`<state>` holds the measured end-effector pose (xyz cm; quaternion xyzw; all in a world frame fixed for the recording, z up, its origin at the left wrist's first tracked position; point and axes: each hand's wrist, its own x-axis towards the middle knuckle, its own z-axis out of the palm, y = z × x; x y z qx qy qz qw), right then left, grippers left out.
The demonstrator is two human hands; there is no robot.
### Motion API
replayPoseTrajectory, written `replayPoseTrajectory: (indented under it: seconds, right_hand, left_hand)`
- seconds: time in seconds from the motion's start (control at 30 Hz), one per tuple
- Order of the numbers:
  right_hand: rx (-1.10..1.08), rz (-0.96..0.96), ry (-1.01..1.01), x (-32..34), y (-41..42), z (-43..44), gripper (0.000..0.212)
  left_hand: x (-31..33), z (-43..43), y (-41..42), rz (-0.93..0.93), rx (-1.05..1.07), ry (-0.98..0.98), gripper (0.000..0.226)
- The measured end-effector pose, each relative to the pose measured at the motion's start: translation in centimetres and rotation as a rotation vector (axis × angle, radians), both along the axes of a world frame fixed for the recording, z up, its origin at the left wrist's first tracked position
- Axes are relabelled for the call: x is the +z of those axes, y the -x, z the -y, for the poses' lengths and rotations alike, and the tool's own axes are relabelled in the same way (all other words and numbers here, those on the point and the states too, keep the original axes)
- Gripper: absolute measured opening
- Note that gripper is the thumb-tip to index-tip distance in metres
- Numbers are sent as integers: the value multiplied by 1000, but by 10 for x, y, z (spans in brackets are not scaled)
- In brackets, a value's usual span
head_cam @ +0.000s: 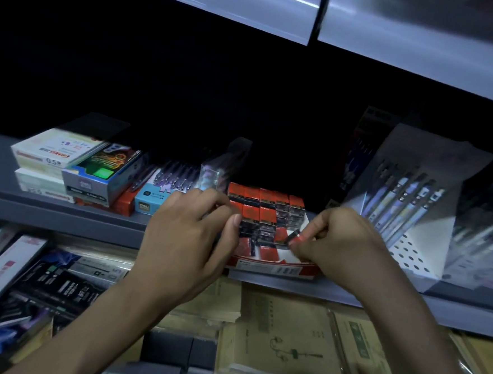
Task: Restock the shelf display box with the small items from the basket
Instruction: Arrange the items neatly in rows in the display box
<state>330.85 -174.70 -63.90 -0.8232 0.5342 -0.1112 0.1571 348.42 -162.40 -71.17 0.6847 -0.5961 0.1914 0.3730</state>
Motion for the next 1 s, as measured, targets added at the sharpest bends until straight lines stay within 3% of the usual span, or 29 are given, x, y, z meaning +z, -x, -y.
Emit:
replayPoseTrajectory:
  seconds: [0.17, 0.33, 0.47, 0.57, 0.7, 0.83, 0.9, 1.0]
  right_hand:
    - [-23, 231, 51, 4, 1, 0, 22]
    - [-53, 257, 140, -16, -13, 3, 27]
    - [-22, 162, 201, -23, -17, 2, 30]
    - [26, 118, 139, -24, -11, 5, 23]
    - [59, 251, 45, -20, -7, 5, 3]
    - [130, 295, 190, -13, -6, -8, 6]
    - [200, 316, 215, -5, -7, -19, 15]
    - [163, 168, 119, -1, -17, -35, 51]
  left_hand:
    - [0, 2, 1, 7, 4, 19, 40]
    - [1, 4, 3, -7, 7, 39, 42]
    - [1, 3, 2, -14, 8, 38, 45]
    - [1, 2, 1, -27, -1, 33, 47]
    - [0, 0, -1, -51, -12, 45, 45]
    - [2, -3, -4, -161, -54, 63, 46]
    - [3, -5, -7, -202, -78, 50, 44]
    - [4, -6, -10, -190, -73, 42, 43]
